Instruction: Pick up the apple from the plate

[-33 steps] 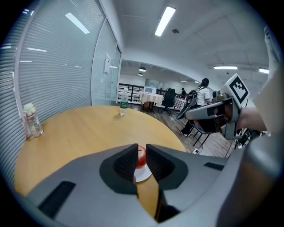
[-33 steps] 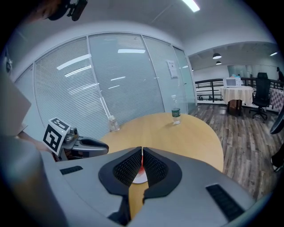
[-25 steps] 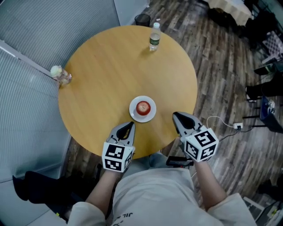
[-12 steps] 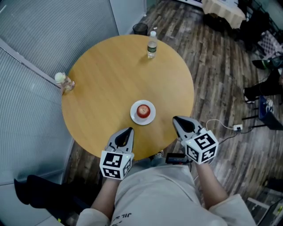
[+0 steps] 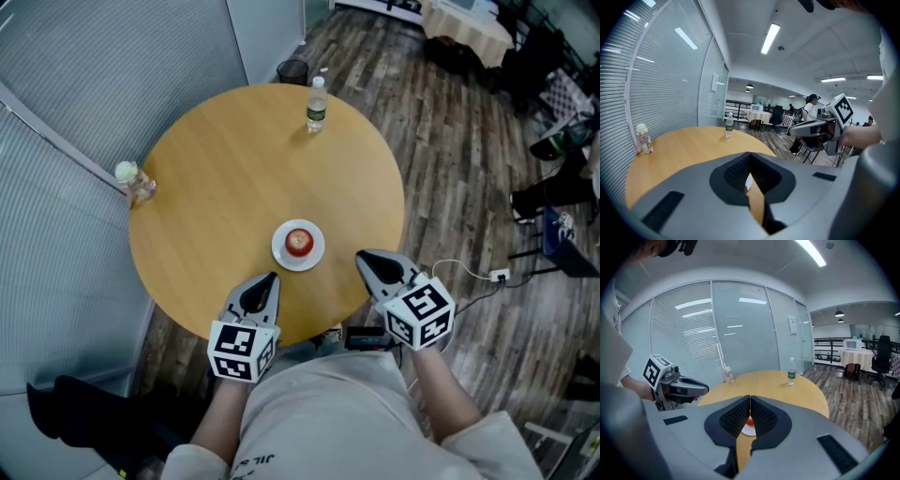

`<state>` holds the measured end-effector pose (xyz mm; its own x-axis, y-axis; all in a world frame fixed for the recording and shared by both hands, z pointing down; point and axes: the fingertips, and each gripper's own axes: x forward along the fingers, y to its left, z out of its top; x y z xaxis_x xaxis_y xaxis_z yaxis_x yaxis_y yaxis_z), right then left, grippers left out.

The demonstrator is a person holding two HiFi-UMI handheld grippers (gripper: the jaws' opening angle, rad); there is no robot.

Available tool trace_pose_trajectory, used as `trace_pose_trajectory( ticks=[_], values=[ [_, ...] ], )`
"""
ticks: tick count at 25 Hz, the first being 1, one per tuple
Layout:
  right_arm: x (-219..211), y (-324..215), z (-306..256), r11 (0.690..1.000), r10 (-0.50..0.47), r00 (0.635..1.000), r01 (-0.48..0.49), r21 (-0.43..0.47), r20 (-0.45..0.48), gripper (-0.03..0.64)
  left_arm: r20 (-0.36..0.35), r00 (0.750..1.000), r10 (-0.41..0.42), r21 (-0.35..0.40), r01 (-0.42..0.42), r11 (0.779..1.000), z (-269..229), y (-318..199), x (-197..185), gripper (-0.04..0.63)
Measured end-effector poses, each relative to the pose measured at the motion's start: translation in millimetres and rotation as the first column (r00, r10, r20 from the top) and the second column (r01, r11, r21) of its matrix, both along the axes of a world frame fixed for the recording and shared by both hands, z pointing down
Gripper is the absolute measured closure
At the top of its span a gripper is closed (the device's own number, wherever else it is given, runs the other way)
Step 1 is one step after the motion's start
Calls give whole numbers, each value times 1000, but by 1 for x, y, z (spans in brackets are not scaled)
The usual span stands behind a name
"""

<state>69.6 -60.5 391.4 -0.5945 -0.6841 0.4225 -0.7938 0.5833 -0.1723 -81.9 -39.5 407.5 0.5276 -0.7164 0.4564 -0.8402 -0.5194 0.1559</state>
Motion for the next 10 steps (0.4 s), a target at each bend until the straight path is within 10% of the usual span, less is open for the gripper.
trace_pose_trajectory(
  ticks=[10],
  values=[
    [1,4,-1,1000,-3,1000,3,2,-2,586,5,1000,-7,-1,7,1000,-2,6,-3,592]
  ],
)
